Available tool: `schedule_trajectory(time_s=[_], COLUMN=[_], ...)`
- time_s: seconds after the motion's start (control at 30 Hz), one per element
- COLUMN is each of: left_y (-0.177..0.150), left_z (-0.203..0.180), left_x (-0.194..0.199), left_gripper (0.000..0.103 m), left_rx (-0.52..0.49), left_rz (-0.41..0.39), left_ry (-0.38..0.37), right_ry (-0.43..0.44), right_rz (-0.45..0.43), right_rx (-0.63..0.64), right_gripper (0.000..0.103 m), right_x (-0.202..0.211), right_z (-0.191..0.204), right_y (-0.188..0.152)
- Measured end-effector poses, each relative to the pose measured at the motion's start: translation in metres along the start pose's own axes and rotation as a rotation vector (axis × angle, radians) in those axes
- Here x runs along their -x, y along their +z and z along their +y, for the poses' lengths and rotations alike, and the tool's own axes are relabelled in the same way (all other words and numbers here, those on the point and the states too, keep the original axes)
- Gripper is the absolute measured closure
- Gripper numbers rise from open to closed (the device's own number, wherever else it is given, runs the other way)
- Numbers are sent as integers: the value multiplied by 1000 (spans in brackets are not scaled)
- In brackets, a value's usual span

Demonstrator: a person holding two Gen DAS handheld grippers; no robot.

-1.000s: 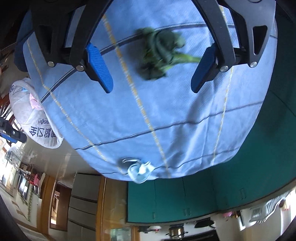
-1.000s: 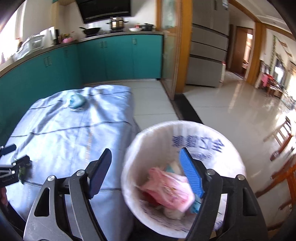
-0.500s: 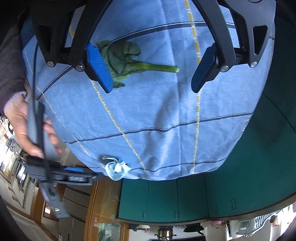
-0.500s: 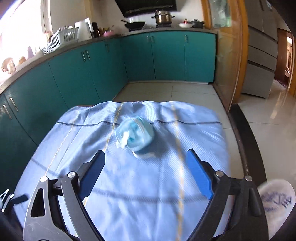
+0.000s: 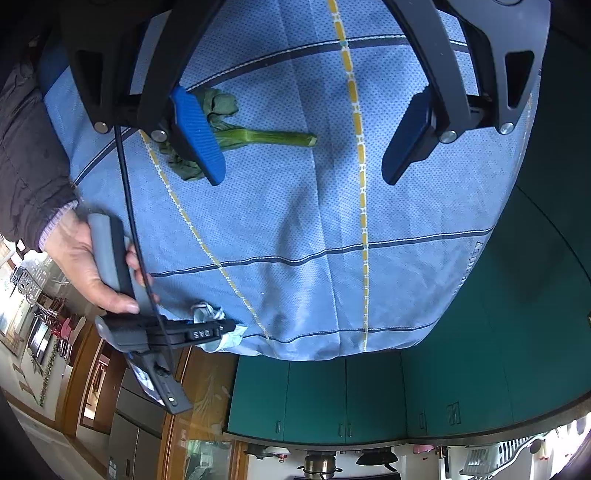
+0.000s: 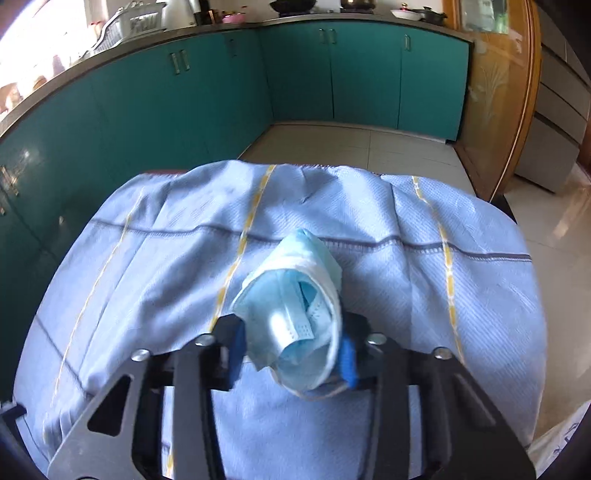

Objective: Collect trash
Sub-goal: 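Grasp the green vegetable stalk with the left tool while the right tool grasps the blue mask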

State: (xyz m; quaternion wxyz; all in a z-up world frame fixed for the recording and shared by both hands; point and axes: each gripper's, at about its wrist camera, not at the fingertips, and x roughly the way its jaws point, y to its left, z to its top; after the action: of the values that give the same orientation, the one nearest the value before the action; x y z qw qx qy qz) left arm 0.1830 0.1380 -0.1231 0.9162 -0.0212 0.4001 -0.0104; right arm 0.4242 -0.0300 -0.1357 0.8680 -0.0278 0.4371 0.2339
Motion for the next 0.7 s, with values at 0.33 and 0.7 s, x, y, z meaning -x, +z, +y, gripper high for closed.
schedule_trajectory(time_s=[0.33, 0.7], left_y=[-9, -13], left_z=[-48, -66], left_x=[-10, -25], left_gripper=[16, 67], left_rx=[-113, -157], left_rz=[57, 74], left_ry=[-128, -117], right_ry=[36, -69], right_rz=[-43, -56], right_rx=[44, 21], right_gripper=[68, 68], right_x=[135, 179], right_z=[-2, -2], right_y=[-107, -174])
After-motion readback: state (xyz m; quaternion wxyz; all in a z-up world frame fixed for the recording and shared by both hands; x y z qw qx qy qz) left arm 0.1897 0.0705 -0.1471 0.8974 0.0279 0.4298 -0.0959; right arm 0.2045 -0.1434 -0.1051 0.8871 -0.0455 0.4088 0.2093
